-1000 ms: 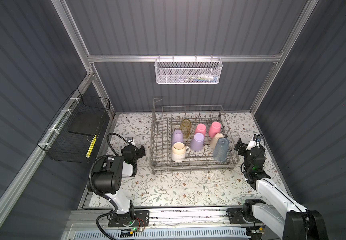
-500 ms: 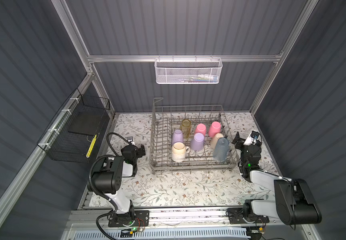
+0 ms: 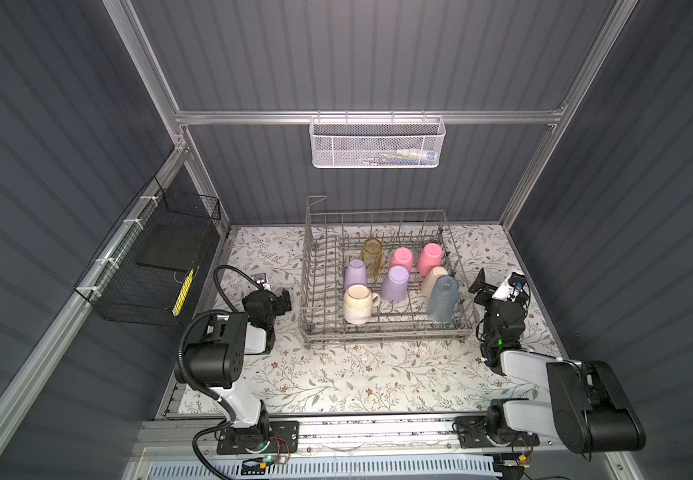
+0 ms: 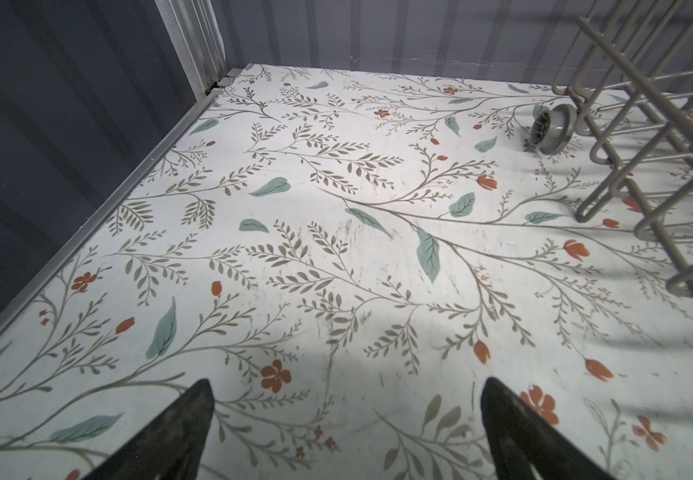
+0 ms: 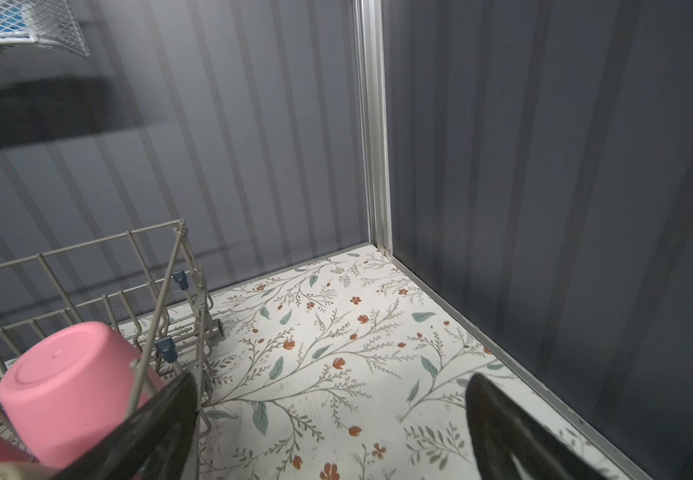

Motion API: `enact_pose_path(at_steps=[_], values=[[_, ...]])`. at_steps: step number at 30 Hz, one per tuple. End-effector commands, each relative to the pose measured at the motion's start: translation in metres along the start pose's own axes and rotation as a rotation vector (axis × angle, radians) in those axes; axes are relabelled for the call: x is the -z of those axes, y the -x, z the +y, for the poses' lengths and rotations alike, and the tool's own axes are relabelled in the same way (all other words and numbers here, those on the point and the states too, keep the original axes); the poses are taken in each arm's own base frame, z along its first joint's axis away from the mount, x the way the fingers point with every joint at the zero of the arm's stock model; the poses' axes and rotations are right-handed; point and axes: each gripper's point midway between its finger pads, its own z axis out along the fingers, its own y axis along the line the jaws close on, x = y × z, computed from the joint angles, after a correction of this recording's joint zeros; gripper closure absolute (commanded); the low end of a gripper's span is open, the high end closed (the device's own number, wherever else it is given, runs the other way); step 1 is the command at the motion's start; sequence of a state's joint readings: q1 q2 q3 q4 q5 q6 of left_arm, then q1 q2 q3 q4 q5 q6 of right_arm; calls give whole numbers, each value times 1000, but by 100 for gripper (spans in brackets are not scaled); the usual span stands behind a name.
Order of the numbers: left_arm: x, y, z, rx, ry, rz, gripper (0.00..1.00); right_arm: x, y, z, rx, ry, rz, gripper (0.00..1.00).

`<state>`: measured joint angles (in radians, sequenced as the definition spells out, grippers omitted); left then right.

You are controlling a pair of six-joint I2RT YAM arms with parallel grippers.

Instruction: Load the cups into the dish rack

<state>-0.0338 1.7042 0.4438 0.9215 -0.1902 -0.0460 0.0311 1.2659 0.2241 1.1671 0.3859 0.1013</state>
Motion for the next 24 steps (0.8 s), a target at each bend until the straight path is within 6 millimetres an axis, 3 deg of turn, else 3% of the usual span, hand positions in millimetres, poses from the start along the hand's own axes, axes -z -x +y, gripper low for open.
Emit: enact_pose_path(at_steps=[1,10,19,24], values=[[-1,6,0,-11,10,-24,0,10,-28,-20,51,-82,105,1],[-1,6,0,-12,10,-24,0,8,-37,-39,15,-170,126,1],[-1,6,0,-12,10,-25,0,-9,-55,-2,86,19,200,1],[-1,6,0,-11,11,-25,0,-13,-60,7,106,62,221,1]])
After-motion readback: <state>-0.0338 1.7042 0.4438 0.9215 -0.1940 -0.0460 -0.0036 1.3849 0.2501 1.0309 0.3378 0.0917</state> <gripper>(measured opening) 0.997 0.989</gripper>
